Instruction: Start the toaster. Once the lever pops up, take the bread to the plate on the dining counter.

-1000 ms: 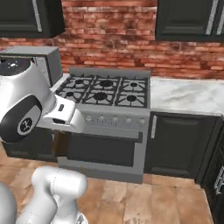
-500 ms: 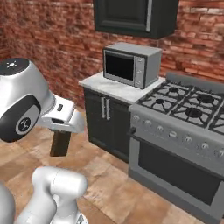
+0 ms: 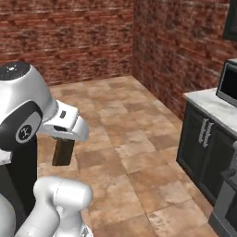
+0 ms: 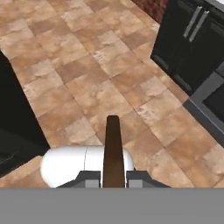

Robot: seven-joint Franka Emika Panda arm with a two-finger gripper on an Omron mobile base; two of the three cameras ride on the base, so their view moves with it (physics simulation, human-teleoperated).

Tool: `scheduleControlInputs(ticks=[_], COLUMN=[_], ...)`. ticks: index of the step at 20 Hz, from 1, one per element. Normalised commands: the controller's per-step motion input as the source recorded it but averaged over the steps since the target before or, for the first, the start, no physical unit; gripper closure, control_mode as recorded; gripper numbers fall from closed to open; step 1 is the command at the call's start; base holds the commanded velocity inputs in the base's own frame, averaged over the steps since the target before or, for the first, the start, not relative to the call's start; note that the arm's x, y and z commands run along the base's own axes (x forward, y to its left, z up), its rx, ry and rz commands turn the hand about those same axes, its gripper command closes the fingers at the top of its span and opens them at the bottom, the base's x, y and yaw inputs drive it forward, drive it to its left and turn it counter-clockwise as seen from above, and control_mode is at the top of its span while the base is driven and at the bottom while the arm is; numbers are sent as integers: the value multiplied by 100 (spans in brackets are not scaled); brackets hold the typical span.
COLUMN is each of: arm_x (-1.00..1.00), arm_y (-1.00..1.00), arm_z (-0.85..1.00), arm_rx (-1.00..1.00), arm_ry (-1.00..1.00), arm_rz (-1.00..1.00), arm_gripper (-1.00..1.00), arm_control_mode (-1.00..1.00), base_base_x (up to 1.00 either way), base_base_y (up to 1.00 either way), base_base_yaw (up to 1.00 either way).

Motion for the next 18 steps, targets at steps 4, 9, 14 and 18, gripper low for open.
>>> scheduleControlInputs(ticks=[4,9,14,18], arm_x=[0,0,0,0], arm_y=[0,0,0,0], arm_z=[0,0,0,0], arm_rx=[0,0,0,0], arm_ry=[0,0,0,0], arm_rz=[0,0,0,0], arm_gripper=[100,100,100,100], arm_control_mode=[100,100,100,100], base_base_x=[0,0,0,0], base_base_y=[35,18,7,4], base_base_yaw=[79,74,68,62])
